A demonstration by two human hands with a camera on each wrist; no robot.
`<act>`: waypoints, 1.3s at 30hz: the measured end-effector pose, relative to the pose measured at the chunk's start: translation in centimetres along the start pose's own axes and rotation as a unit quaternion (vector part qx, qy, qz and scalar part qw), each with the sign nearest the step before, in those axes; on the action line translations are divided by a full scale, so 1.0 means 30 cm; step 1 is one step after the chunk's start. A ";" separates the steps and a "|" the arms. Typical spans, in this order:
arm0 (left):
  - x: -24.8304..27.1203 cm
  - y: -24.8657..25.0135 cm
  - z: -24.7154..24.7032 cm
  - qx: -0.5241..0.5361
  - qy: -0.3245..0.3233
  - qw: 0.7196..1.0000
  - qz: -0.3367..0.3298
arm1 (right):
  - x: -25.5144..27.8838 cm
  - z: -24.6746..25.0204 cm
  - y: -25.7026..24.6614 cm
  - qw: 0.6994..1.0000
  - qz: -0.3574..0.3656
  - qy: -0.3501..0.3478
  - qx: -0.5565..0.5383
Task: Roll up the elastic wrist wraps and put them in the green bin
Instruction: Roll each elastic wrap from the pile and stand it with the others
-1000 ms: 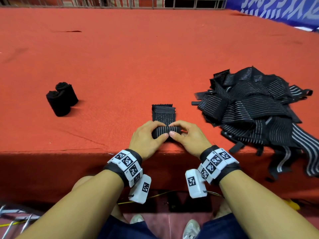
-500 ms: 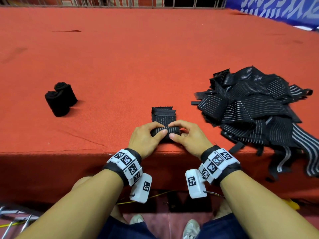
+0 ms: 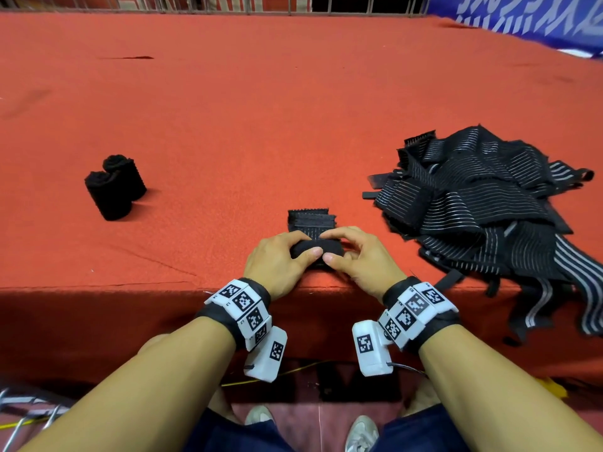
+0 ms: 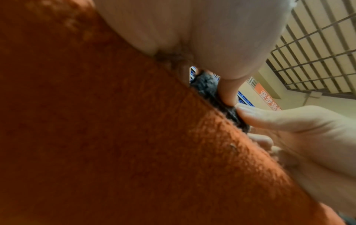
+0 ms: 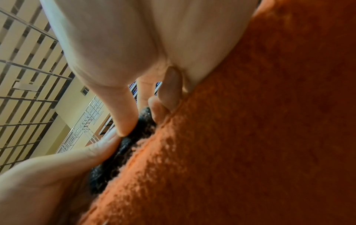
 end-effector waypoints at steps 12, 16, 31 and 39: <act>0.032 -0.005 0.004 -0.160 -0.040 0.974 -0.154 | -0.020 -0.004 0.010 0.999 -0.015 0.019 0.043; 0.031 -0.021 -0.002 -0.161 -0.013 0.970 -0.184 | -0.011 -0.006 -0.005 1.000 -0.008 0.014 0.025; 0.021 -0.035 0.022 -0.108 -0.006 0.974 -0.197 | -0.003 -0.009 -0.010 0.998 -0.007 0.007 0.059; 0.006 -0.062 0.023 -0.026 0.011 0.979 -0.202 | 0.001 -0.016 -0.009 0.998 -0.009 0.022 0.060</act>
Point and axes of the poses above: each hand's wrist, its own x-axis away from the middle knuckle, its own z-axis out of the back of the hand, y = z × x, the point moved 2 cm from there along -x, towards the middle knuckle, and after that the axes turned 6 degrees about x, right-handed, at the moved point
